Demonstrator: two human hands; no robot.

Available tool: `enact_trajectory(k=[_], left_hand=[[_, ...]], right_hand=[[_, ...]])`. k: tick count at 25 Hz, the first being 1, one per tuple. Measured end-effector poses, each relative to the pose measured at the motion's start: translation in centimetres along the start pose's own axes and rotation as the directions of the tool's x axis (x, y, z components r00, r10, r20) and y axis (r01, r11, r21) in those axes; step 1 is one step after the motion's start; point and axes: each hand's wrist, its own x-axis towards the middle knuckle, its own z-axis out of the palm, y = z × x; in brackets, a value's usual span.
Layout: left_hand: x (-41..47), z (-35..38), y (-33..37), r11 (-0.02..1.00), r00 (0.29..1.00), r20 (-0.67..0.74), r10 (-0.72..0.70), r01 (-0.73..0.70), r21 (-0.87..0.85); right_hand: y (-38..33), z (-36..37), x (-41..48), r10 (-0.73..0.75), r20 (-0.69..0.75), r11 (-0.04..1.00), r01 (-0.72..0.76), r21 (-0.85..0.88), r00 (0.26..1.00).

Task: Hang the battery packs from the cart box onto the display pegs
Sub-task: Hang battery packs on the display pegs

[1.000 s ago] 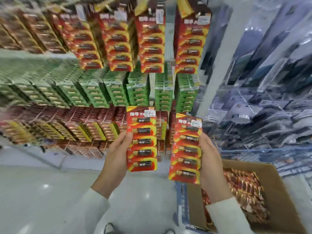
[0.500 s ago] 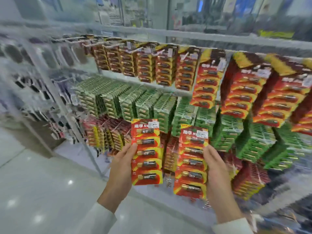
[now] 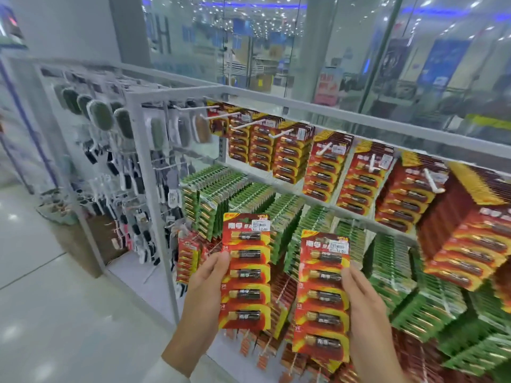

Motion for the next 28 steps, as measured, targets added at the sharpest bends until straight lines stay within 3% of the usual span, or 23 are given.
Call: enact_trajectory(k=[8,14,21,28], left_hand=[[8.5,0.7,4.5,0.996,0.996,0.000,0.086,-0.086,0.022],[14.1,0.8,8.4,0.981,0.981,-0.001,0.191,-0.191,0.040],[20.9,1.6,13.3,0.959,0.958,0.067,0.277,-0.280,0.036],[23.9,0.3,14.0,0.973,0.966,0.160,0.203,-0.217,0.080]], right_hand=[[-0.2,6.8,9.4,-0.008,0.116,1.000,0.007,0.016,0.993],[0.3,10.5,13.4,0.035,0.106,0.998,-0.041,0.053,0.994],[0.0,12.8,14.9,0.067,-0.051,0.996,-0.063,0.067,0.996],[-0.1,14.8,15.2,0.095,-0.132,0.993,-0.084,0.088,0.987]])
